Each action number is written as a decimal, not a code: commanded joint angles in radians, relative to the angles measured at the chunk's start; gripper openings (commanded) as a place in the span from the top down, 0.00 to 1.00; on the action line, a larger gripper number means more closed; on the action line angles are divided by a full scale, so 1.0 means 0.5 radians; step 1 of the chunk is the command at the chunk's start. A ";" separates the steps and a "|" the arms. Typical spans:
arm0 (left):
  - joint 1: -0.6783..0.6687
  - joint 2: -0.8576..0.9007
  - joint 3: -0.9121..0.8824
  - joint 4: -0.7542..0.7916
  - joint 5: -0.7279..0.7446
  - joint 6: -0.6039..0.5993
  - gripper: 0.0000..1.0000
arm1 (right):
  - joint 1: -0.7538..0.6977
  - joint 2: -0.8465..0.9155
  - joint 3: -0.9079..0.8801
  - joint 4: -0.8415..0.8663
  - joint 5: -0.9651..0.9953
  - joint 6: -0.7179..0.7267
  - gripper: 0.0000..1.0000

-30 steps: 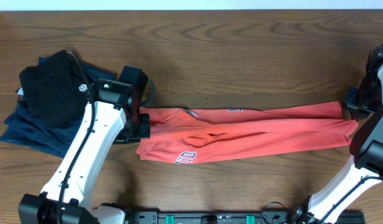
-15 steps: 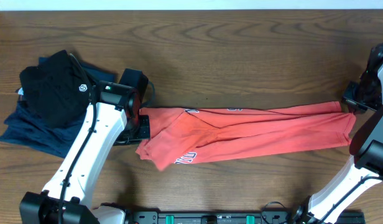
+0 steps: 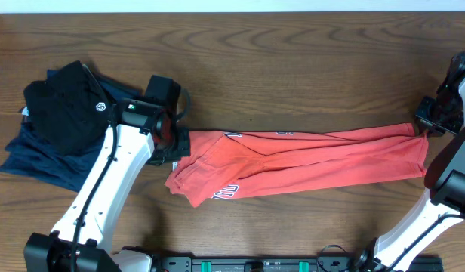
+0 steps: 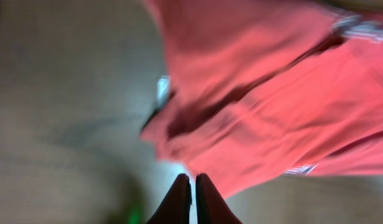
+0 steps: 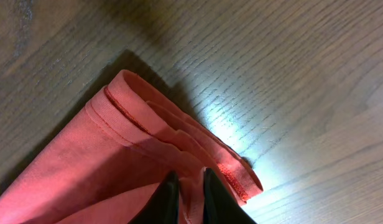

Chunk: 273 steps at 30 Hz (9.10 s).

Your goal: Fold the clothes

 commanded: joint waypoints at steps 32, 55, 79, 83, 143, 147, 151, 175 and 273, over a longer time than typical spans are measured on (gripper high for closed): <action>-0.323 0.348 -0.018 0.423 0.083 -0.098 0.59 | 0.030 0.010 -0.667 0.320 -0.081 0.023 0.78; -0.394 0.534 -0.018 0.808 0.182 -0.178 0.43 | 0.027 -0.364 -0.236 0.057 -0.117 0.015 0.66; -0.394 0.617 -0.011 0.906 0.457 -0.093 0.86 | 0.027 -0.363 -0.245 0.063 -0.117 0.005 0.66; -0.394 0.585 -0.011 0.885 0.455 -0.086 0.83 | 0.027 -0.363 -0.245 0.063 -0.117 0.005 0.67; -0.780 0.665 0.015 1.209 0.666 0.719 0.93 | 0.025 -0.363 -0.247 0.052 -0.118 0.005 0.66; -0.780 0.665 0.016 1.334 0.439 0.521 0.66 | 0.025 -0.363 -0.247 0.046 -0.118 0.005 0.67; -0.744 0.640 0.028 1.203 0.387 0.375 0.48 | 0.024 -0.363 -0.247 0.047 -0.117 0.005 0.66; -0.494 0.462 -0.381 0.565 0.097 -0.085 0.67 | 0.025 -0.363 -0.247 0.060 -0.117 0.005 0.66; -0.269 -0.061 -0.234 0.521 0.076 0.046 0.44 | 0.871 -0.376 -0.143 -0.301 -0.200 -0.386 0.99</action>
